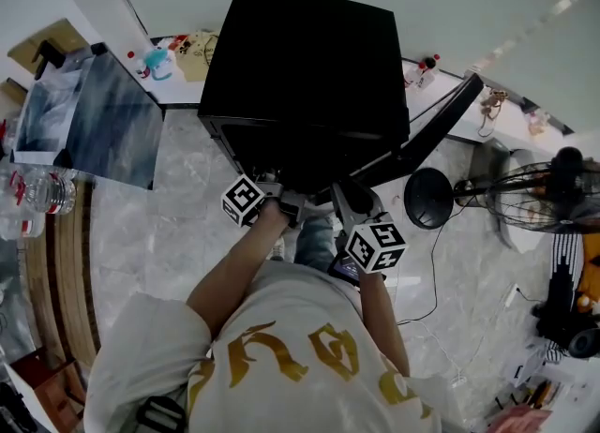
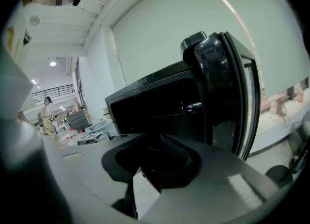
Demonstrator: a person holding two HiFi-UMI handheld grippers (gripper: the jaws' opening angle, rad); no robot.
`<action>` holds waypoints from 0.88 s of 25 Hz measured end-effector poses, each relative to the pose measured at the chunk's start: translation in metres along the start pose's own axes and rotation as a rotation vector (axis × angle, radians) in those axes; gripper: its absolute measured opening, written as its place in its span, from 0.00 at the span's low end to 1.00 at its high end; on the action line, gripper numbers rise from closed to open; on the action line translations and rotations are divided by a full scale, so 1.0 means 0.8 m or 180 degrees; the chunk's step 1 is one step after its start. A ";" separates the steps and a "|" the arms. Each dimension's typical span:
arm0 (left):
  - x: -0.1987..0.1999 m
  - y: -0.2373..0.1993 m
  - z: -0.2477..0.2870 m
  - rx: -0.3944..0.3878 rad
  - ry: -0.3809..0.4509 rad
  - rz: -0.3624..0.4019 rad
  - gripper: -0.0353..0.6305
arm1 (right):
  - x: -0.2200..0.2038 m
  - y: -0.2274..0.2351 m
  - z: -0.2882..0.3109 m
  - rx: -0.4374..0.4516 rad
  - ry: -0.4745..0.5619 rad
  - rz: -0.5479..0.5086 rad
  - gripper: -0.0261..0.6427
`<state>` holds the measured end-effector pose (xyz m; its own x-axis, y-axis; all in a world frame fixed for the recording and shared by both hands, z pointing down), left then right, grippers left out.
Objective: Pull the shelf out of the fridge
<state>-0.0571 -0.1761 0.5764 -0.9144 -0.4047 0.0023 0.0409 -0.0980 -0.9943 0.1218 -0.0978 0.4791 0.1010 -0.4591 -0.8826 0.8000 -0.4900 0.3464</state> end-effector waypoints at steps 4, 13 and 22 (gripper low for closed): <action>-0.003 -0.002 -0.013 0.0003 -0.0011 0.0001 0.07 | -0.007 -0.007 -0.003 0.0002 0.0016 0.0009 0.17; -0.018 -0.003 -0.039 0.0015 -0.0050 -0.0060 0.07 | -0.015 -0.012 -0.016 -0.0023 0.0042 -0.0003 0.16; -0.026 -0.005 -0.058 0.0081 -0.0080 -0.0148 0.08 | -0.018 -0.013 -0.021 -0.0042 0.0094 -0.0001 0.13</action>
<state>-0.0568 -0.1253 0.5755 -0.9052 -0.4218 0.0515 0.0090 -0.1402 -0.9901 0.1221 -0.0735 0.4831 0.1181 -0.4367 -0.8918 0.8077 -0.4802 0.3421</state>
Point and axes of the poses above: the fingertips, and each gripper's own axes: z forward along the fingers, y to its right, x out of its top, the point moved 6 cm from there along -z, backward along the fingers, and after that the axes turned 6 degrees about x, right-handed, at the moved point
